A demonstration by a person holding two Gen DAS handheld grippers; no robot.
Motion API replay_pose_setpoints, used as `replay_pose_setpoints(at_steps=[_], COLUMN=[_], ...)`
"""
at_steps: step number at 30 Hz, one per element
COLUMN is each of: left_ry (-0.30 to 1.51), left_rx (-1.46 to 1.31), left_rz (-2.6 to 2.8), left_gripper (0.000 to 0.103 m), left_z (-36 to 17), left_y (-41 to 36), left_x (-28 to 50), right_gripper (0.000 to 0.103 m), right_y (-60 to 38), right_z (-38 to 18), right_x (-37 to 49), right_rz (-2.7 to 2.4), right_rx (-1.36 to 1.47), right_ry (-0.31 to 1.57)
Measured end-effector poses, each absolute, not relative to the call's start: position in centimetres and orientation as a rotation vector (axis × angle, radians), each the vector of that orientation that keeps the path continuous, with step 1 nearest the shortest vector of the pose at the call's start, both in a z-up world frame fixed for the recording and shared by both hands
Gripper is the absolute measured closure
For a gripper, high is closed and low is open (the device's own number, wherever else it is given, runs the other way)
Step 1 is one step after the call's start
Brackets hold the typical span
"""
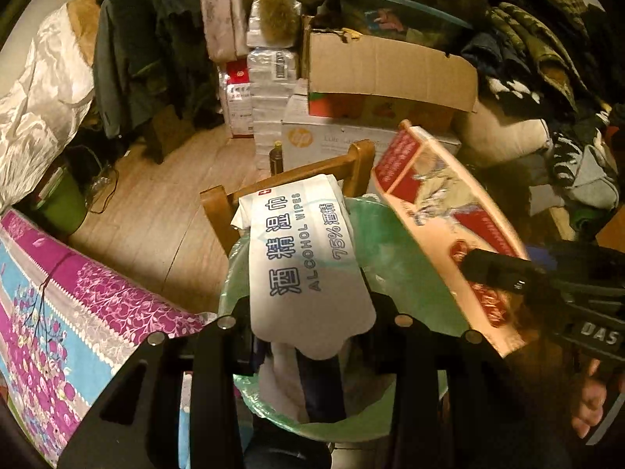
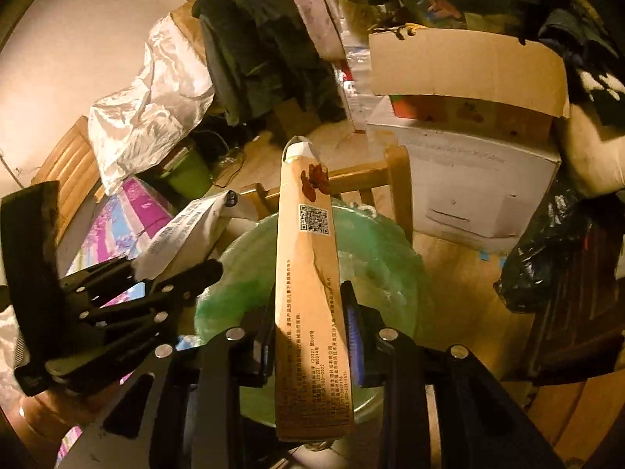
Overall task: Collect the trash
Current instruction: 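Open both tools to drop the wipes packet and snack box into the wastebasket, then move both tools back over the trash on the bedspread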
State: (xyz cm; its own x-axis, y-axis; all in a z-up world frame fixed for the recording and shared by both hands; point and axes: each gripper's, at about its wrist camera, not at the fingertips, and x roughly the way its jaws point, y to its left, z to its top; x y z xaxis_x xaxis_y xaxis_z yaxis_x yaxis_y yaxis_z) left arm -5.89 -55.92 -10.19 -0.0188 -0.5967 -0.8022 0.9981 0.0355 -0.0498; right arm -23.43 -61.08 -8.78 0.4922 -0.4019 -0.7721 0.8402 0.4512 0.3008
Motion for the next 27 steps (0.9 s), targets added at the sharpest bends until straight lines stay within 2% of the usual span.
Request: replay_pose_setpoints(at_steps=[1,2,20,27], left_ry=[0.772,0.769,0.693,0.650], left_rx=[0.688,0.695,0.654,0.558], left_rz=[-1.427,-1.413,-1.377,-1.237], left_gripper=[0.041,0.026,0.026,0.026], left_z=[-10.3,-10.4,-8.7,-7.4], left_y=[-56.0,-56.0,-54.2,-49.2], left_x=[-6.0,-6.0,-5.4,-1.9], right_gripper=[0.053,0.053,0.053,0.053], right_y=[-61.2,-61.2,-60.6,-57.4], right_z=[-8.9,-9.0,-7.5,-4.3], right_x=[-23.6,-23.8,-24.4,-21.8], right_rz=[-0.862,-0.865,-0.908,-0.923], right_rx=[0.756,0.767,0.723,0.566], right_ry=[0.676,0.660,0.601,0.465])
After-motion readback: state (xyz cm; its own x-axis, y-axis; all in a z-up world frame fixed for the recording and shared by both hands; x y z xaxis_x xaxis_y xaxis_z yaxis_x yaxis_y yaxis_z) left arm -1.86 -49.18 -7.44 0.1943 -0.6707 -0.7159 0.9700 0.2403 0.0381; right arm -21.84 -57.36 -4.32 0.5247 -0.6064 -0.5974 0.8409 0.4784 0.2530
